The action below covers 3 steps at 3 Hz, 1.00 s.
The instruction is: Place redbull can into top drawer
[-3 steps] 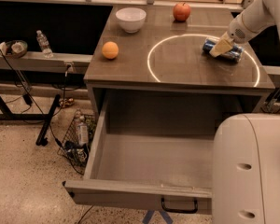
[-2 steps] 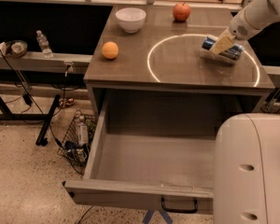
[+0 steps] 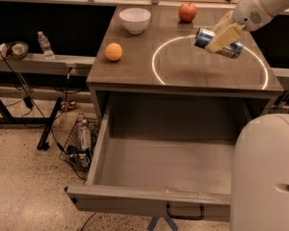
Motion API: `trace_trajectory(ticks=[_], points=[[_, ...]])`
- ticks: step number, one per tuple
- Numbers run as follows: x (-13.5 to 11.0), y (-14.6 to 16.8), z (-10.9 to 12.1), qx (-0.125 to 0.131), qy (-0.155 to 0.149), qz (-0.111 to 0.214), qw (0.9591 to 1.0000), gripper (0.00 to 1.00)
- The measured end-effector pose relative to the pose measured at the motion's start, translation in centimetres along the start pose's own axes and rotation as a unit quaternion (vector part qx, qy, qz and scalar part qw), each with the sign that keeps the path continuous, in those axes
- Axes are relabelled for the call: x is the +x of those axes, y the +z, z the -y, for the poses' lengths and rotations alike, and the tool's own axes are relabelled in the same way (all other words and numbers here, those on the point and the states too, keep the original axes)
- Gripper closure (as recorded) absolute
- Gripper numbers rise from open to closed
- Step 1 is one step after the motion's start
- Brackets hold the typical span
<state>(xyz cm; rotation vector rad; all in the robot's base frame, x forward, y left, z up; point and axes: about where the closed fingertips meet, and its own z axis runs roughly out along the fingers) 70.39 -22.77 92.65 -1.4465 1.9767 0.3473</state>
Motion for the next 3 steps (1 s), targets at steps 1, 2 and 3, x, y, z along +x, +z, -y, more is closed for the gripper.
trace_trajectory(ticks=[1,2,3], points=[[-4.3,-1.4,-5.0,-0.067,-0.043,0.048,0.9957,1.00],[-5.7,-1.2,-6.1,-0.076,-0.051,0.062,0.9939,1.00],[-6.0,-0.8,-5.6,-0.070,-0.049,0.067,0.9941,1.00]])
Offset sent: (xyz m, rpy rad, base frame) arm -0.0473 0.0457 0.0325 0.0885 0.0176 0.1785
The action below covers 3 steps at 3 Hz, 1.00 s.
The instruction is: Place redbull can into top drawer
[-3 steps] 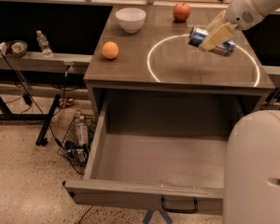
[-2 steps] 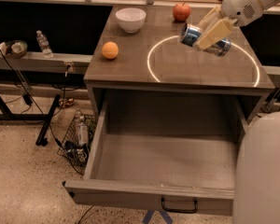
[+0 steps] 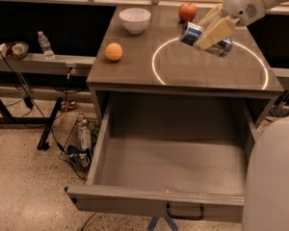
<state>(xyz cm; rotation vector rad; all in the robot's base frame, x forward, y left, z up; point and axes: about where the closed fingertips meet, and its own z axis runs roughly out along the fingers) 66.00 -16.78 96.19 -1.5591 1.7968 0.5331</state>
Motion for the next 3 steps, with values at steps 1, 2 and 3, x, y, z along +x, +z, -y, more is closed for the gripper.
trace_trajectory(ticks=[1,2,3], points=[[0.0,0.0,-1.0,-0.010,0.013,0.022,0.9996,1.00],[0.4,-2.1,-3.7,-0.003,0.051,0.050,0.9975,1.00],[0.2,-5.3,-7.3,0.034,0.075,0.086,0.9929,1.00]])
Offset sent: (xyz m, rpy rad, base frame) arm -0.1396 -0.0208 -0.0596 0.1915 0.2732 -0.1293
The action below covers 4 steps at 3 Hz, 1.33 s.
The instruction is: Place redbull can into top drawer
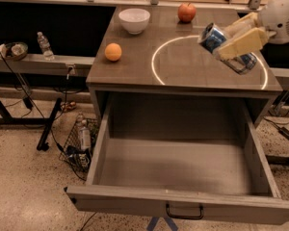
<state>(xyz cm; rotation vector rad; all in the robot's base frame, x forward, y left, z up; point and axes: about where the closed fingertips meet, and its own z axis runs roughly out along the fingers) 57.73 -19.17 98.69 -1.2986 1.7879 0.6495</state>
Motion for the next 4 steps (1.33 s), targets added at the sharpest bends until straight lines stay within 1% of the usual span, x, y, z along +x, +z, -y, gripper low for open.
trace_trajectory(ticks=[1,2,3,4], points=[[3.1,1.7,-4.0,0.008,-0.003,0.013,0.9999,1.00],[9.0,8.3,-6.7,-0.051,-0.013,-0.016,0.9985,1.00],[15.9,13.5,-8.0,-0.095,-0.012,-0.063,0.9934,1.00],[20.5,15.8,-7.3,-0.068,0.001,-0.099,0.9928,1.00]])
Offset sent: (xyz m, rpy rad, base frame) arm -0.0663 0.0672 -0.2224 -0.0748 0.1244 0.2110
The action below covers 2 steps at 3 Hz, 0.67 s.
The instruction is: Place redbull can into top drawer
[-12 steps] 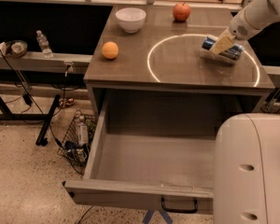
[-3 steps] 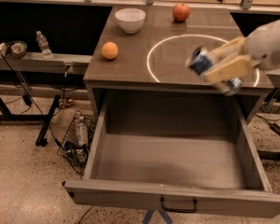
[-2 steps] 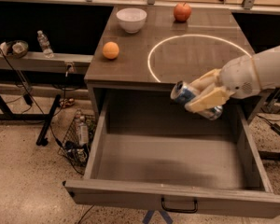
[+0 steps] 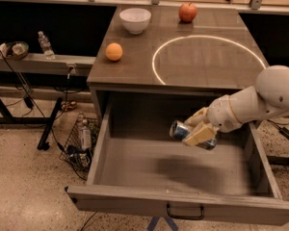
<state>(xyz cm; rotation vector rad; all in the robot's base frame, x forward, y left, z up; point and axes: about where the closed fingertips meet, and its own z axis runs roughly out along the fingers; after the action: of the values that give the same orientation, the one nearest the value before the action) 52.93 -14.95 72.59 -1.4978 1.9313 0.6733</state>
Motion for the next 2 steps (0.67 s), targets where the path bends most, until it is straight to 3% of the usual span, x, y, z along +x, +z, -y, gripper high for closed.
trace_trajectory(ticks=[1,2], points=[[2.1,1.6,1.0,0.033,0.020,-0.020,0.9991,1.00],[3.7,4.0,2.0,0.047,0.041,-0.040,0.9973,1.00]])
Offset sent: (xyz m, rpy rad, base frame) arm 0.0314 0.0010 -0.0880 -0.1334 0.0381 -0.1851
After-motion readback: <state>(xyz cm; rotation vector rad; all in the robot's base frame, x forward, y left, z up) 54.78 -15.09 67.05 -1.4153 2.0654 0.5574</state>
